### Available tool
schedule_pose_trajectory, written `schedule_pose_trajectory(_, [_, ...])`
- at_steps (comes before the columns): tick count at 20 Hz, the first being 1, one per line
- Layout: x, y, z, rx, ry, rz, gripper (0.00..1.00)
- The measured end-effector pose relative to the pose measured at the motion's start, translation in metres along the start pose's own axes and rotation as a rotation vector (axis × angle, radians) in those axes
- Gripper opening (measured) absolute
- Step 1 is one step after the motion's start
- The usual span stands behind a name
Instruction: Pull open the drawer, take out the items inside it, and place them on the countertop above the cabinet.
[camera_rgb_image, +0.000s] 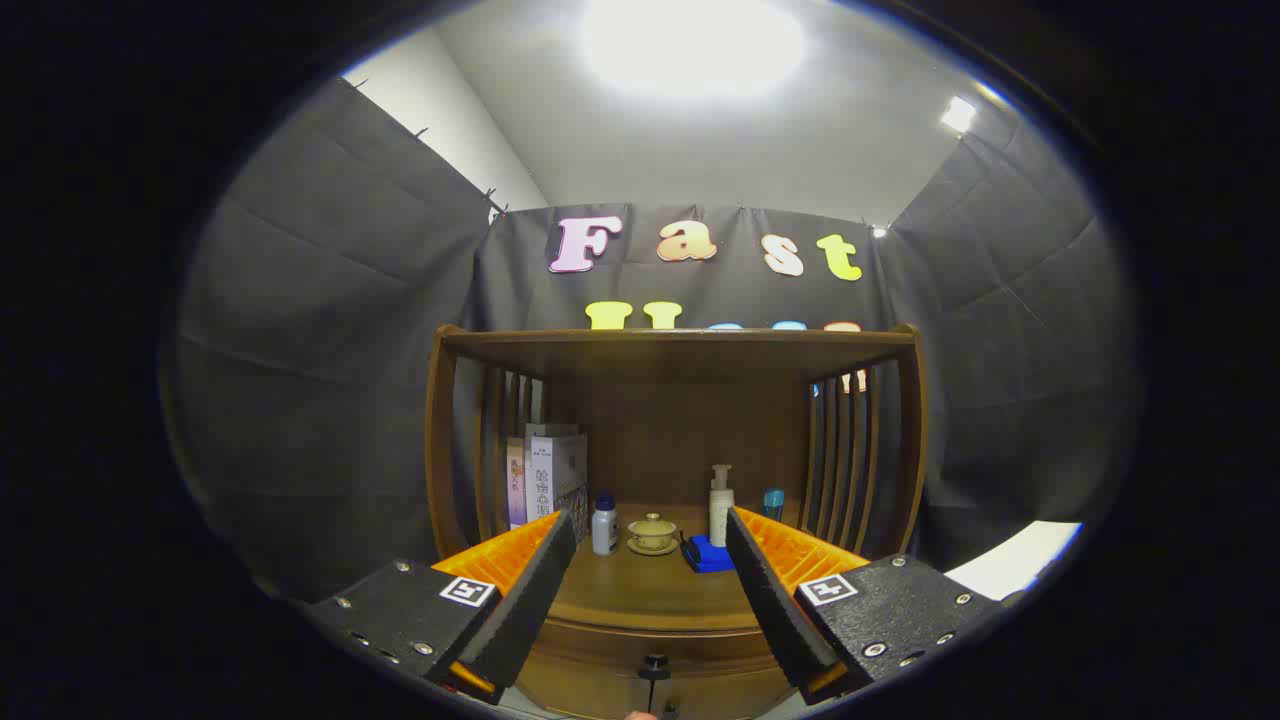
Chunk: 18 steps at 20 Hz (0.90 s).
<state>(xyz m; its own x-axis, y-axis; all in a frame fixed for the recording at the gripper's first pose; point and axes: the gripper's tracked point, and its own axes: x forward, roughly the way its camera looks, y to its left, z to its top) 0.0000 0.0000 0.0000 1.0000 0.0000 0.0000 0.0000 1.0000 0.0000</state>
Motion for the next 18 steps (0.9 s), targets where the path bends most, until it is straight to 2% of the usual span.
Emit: schedule_pose_trajectory(18, [0.003,-0.015,-0.011,0.082,0.035,-0.032,0.95])
